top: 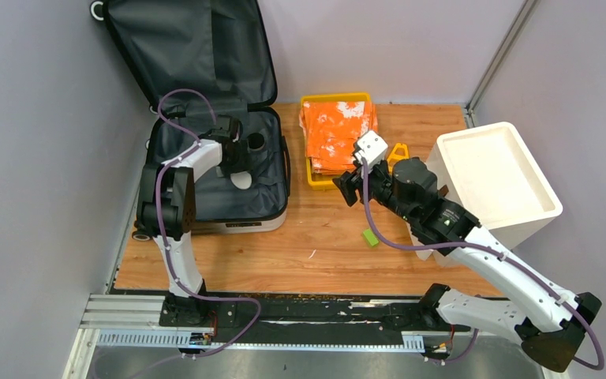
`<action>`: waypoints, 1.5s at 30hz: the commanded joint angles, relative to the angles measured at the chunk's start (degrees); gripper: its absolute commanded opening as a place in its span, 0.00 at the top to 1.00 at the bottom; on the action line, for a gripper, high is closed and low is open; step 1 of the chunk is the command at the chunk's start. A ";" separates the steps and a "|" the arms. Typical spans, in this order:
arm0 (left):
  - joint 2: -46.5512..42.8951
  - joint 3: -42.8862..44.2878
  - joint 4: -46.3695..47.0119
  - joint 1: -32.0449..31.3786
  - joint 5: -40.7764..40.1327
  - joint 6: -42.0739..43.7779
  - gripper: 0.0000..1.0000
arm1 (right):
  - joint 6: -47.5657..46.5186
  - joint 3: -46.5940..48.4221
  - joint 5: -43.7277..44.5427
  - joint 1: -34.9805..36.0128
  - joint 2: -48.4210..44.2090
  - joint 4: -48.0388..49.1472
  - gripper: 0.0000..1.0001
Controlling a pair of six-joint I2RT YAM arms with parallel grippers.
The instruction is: Open, take out, and arrange the luggage
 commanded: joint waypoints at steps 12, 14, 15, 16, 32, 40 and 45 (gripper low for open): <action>-9.22 -1.01 2.98 0.93 5.92 1.26 0.63 | 9.84 -0.57 -0.42 0.30 0.04 5.58 0.38; -12.13 -0.98 2.94 0.93 7.20 1.61 0.64 | 13.30 -0.17 -0.57 0.32 0.72 5.89 0.38; -13.05 -1.00 2.87 0.93 8.09 1.66 0.65 | 15.00 0.11 -0.19 0.30 1.19 5.98 0.38; -15.14 -1.24 2.93 0.93 8.71 1.67 0.65 | 16.76 0.34 0.10 0.30 1.65 5.99 0.38; -22.02 -4.34 -3.26 0.93 -1.14 -2.68 0.23 | 32.06 -1.41 -6.70 0.49 7.92 11.88 0.39; -7.66 2.67 -9.55 0.93 -6.48 -19.24 0.19 | 28.69 -1.12 -5.43 0.48 7.32 11.88 0.38; -3.47 3.37 -7.66 0.93 -4.54 -24.02 0.13 | 24.84 -0.88 -4.02 0.48 6.25 11.70 0.38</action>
